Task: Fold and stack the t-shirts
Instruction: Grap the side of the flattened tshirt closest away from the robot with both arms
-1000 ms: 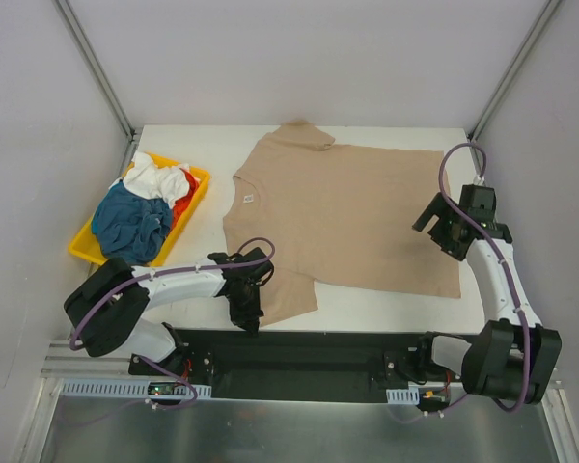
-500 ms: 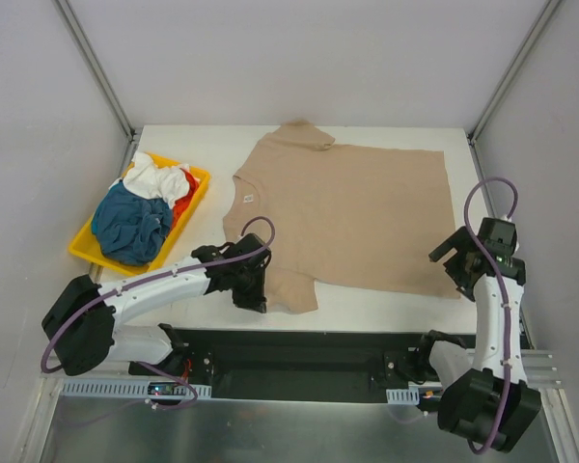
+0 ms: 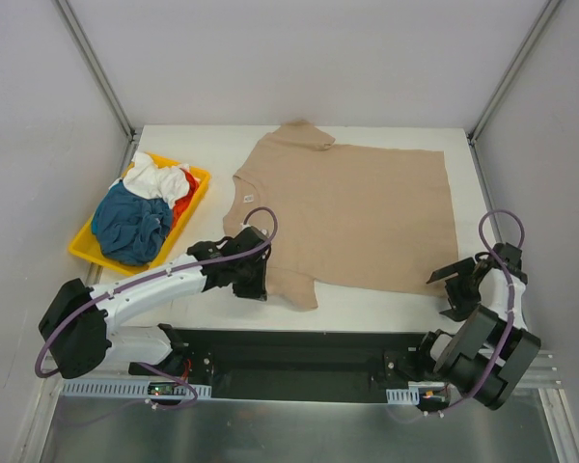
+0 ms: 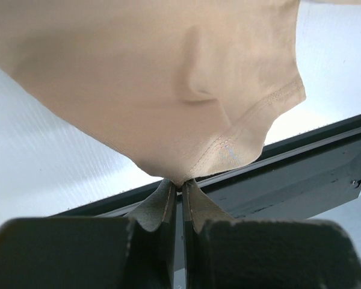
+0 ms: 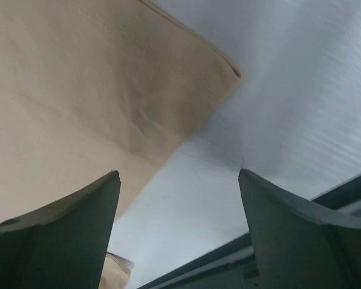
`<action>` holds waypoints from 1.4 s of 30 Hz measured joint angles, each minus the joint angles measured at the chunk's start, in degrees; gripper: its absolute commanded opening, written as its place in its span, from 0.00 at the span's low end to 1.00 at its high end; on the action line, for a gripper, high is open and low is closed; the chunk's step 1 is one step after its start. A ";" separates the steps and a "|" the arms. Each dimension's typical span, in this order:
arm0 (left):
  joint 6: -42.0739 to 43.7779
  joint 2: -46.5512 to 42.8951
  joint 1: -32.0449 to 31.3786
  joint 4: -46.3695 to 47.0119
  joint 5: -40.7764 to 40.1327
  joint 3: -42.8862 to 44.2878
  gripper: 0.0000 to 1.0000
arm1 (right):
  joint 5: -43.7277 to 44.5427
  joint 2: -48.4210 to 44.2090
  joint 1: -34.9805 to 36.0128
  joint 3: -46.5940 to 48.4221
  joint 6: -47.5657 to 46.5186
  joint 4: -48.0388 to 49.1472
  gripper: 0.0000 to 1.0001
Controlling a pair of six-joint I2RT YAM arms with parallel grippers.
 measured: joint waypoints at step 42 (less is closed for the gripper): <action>-4.31 -17.22 1.11 -2.97 11.78 -8.63 0.00 | 0.28 1.70 -0.48 0.66 -2.27 8.22 0.01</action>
